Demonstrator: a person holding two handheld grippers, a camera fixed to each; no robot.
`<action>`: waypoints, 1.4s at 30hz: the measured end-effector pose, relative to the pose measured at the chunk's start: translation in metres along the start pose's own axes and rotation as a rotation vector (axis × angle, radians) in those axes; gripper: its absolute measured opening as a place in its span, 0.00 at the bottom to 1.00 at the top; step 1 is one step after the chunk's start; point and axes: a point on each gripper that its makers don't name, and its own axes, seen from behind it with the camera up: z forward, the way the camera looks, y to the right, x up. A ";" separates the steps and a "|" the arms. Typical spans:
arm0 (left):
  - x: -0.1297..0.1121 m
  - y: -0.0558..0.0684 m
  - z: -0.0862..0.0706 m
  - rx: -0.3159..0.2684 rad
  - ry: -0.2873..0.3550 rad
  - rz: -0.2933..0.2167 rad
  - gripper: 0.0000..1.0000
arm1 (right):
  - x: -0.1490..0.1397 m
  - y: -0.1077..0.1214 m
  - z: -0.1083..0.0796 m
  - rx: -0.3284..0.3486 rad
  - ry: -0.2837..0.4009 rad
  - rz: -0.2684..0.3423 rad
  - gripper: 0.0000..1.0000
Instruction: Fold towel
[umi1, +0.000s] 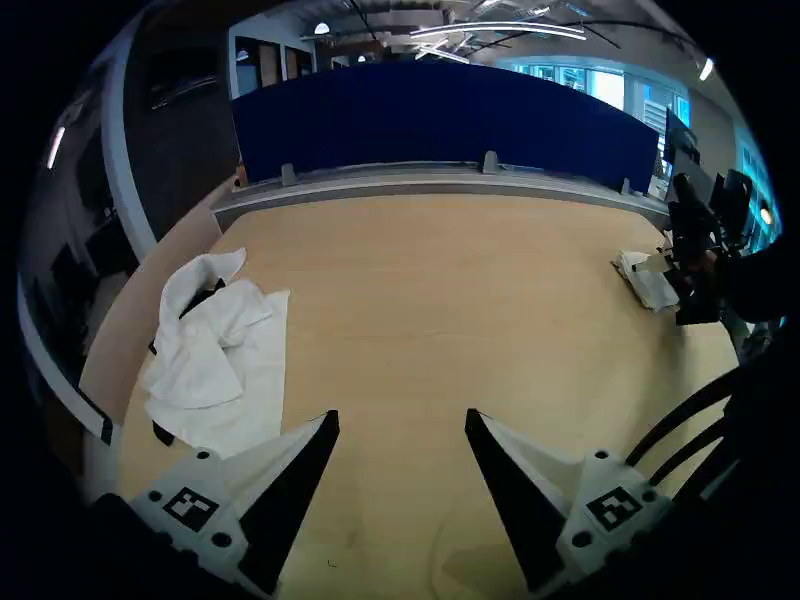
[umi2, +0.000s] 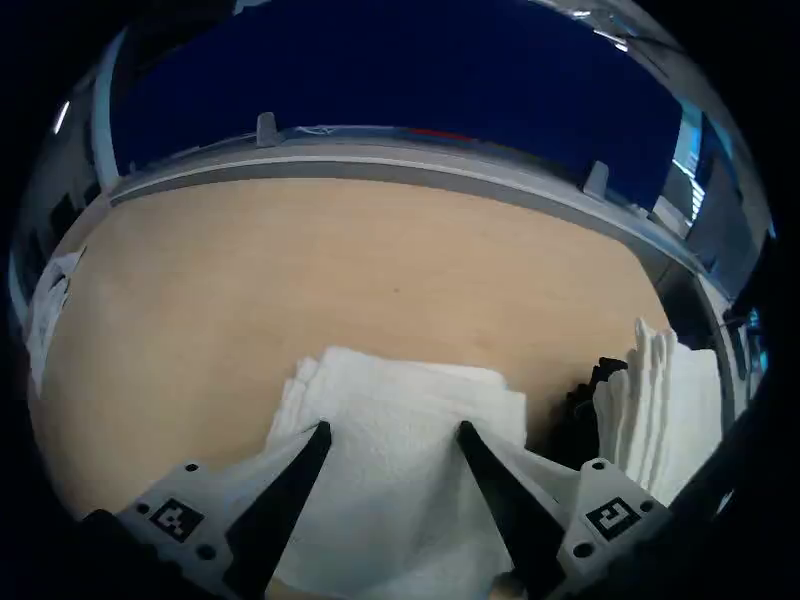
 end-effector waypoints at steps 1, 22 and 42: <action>0.000 0.000 0.000 0.001 0.000 0.000 0.94 | 0.000 0.000 0.000 0.000 0.000 0.002 1.00; 0.011 -0.002 0.003 -0.020 0.028 -0.013 0.94 | 0.030 -0.018 -0.051 0.029 0.101 0.047 1.00; 0.047 0.002 0.003 -0.100 0.136 -0.002 0.94 | 0.042 -0.069 -0.208 -0.015 0.399 0.189 1.00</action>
